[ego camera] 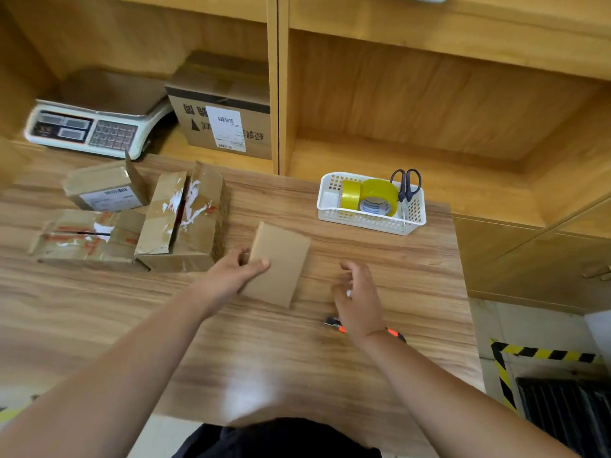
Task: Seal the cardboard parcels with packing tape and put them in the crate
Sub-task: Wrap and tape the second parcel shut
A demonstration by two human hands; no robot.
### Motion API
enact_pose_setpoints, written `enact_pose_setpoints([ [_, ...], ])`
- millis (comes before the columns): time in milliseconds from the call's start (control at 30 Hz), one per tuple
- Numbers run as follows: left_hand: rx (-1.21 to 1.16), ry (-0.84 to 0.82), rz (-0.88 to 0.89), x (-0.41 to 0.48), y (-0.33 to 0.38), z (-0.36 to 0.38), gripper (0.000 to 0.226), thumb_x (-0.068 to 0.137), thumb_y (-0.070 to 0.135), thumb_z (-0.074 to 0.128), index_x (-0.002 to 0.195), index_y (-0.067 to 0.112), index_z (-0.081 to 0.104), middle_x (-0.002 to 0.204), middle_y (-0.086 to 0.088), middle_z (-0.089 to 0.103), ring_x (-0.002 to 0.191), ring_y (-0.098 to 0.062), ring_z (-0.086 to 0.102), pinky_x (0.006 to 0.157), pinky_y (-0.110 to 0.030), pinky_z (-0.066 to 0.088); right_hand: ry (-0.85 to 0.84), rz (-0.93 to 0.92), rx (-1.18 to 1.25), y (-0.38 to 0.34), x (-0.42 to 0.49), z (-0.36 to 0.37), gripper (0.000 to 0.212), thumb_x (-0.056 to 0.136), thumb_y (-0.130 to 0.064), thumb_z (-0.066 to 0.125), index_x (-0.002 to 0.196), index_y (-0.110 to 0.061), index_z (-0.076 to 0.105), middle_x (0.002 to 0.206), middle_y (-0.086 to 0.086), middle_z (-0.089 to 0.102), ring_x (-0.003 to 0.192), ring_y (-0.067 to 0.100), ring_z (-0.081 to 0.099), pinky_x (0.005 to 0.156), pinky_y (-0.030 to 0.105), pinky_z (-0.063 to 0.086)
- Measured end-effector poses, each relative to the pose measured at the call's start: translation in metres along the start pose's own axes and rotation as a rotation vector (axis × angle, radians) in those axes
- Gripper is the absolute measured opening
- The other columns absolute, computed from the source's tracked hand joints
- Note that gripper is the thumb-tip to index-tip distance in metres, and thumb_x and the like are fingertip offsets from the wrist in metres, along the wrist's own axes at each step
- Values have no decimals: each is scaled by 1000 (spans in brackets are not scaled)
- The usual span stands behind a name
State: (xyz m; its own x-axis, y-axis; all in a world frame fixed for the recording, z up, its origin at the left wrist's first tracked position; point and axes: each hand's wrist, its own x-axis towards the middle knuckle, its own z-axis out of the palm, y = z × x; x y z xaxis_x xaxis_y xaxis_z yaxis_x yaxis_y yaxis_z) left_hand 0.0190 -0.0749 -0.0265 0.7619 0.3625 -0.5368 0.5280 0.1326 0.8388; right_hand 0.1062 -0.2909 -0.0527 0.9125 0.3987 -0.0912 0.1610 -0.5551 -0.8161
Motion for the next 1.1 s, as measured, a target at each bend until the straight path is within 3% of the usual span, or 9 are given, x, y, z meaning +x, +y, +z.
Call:
enact_pose_setpoints([
  [100,-230,-49,-45,-6,12,-3,21,96,25,53,111,12,59,85,5,72,71,-3,67,56,-13,49,-148,212,381,-27,3,16,24,95,-11,53,119,-15,52,108,-3,56,85,5,54,73,11,43],
  [267,-332,-70,-95,-8,10,-8,31,100,37,41,104,14,61,71,8,68,59,1,60,55,-14,46,-379,385,761,-52,8,31,21,98,-34,48,115,-27,58,106,-4,65,99,16,62,77,34,53],
  [400,-363,-65,-125,-6,7,-7,38,100,41,40,117,16,61,103,1,70,89,-8,63,75,-22,51,-446,449,971,-63,8,38,48,82,-43,60,127,-28,53,124,1,65,116,22,60,93,50,50],
  [533,-240,-50,-64,-7,9,-5,35,102,37,36,111,17,64,108,-3,70,100,-16,63,85,-28,50,-444,451,965,-69,7,39,48,82,-39,68,126,-30,53,122,3,66,112,23,62,90,49,51],
  [633,-143,-34,-7,-8,11,-6,35,93,48,51,111,20,60,110,-2,67,110,-21,59,98,-36,44,-359,454,870,-72,8,39,45,81,-38,68,123,-30,54,118,2,67,109,23,64,91,52,51],
  [733,-131,-135,-3,-10,15,-4,90,60,56,73,134,17,42,123,-1,61,110,-18,61,93,-35,50,-278,440,789,-76,5,38,37,86,-32,65,121,-29,54,111,-1,69,100,19,67,88,48,54],
  [800,-49,-144,8,-9,16,-1,105,50,52,80,140,20,36,122,1,62,106,-15,64,88,-32,53,-246,410,766,-80,3,39,35,87,-28,64,121,-27,55,106,-2,71,92,14,69,74,36,56],
  [900,-19,-87,32,-8,15,1,91,55,42,79,136,21,44,110,2,68,95,-11,68,79,-28,55,-196,382,747,-84,1,40,36,87,-21,65,122,-24,56,99,-3,73,83,10,70,60,23,52],
  [1100,-36,-63,77,-12,15,1,66,60,33,73,122,21,57,98,2,72,84,-10,70,66,-23,54,-139,359,736,-90,-1,42,37,86,-10,65,121,-16,56,95,0,72,73,5,69,56,17,51],
])
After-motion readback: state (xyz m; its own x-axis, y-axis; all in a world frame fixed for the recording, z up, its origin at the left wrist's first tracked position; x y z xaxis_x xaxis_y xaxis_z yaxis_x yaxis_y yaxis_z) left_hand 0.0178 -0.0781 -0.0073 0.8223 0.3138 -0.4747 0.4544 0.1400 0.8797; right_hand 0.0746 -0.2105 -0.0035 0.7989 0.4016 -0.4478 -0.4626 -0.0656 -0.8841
